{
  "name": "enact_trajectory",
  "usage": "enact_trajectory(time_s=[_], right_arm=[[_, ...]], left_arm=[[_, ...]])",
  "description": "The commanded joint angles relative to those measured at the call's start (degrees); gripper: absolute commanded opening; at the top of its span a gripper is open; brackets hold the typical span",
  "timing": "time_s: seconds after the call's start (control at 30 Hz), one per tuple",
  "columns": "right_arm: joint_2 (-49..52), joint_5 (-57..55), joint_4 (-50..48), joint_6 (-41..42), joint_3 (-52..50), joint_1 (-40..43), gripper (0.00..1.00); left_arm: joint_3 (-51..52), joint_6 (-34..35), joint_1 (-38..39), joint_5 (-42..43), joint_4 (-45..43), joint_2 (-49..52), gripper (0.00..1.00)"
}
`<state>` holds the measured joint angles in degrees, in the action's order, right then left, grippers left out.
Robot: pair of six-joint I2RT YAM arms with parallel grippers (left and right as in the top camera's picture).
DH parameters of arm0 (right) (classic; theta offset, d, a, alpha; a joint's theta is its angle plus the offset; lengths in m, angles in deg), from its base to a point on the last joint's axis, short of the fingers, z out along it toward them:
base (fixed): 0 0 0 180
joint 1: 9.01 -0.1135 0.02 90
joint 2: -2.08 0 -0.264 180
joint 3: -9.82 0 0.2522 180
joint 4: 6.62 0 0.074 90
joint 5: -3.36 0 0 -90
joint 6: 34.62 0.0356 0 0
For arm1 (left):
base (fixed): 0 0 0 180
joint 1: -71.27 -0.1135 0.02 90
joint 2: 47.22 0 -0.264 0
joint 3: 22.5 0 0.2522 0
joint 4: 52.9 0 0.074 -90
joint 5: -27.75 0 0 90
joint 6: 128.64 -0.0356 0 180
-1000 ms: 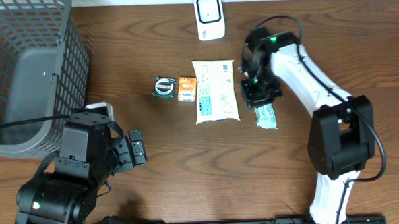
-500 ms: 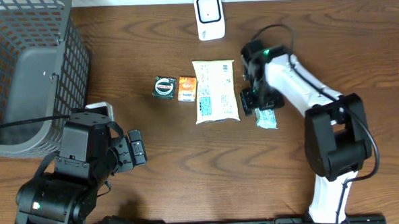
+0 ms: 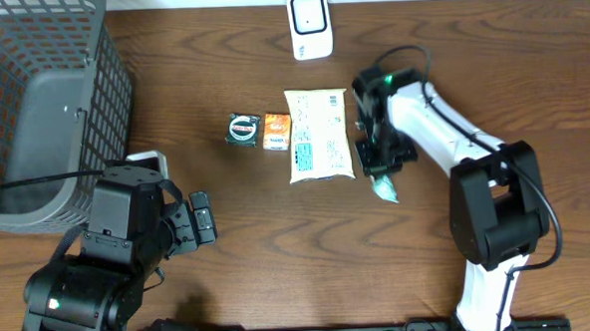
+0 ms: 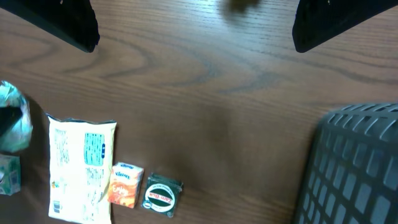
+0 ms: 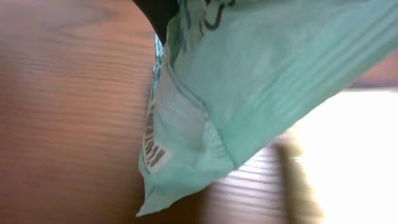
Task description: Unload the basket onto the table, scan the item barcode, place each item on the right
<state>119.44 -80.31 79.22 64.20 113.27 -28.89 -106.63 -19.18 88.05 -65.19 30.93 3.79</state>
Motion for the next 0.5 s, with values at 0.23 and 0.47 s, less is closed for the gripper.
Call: enact_trajectory(time_s=[0.23, 0.47], right_arm=[[-0.83, 42.6, 2.6, -31.08, -0.04, 11.02, 0.01], [-0.33, 47.91, -5.77, -30.58, -11.67, 18.4, 0.05]], left_arm=[[0.04, -0.11, -0.09, -0.07, -0.07, -0.15, 0.97], [0.04, -0.11, -0.09, -0.07, -0.04, -0.15, 0.98]])
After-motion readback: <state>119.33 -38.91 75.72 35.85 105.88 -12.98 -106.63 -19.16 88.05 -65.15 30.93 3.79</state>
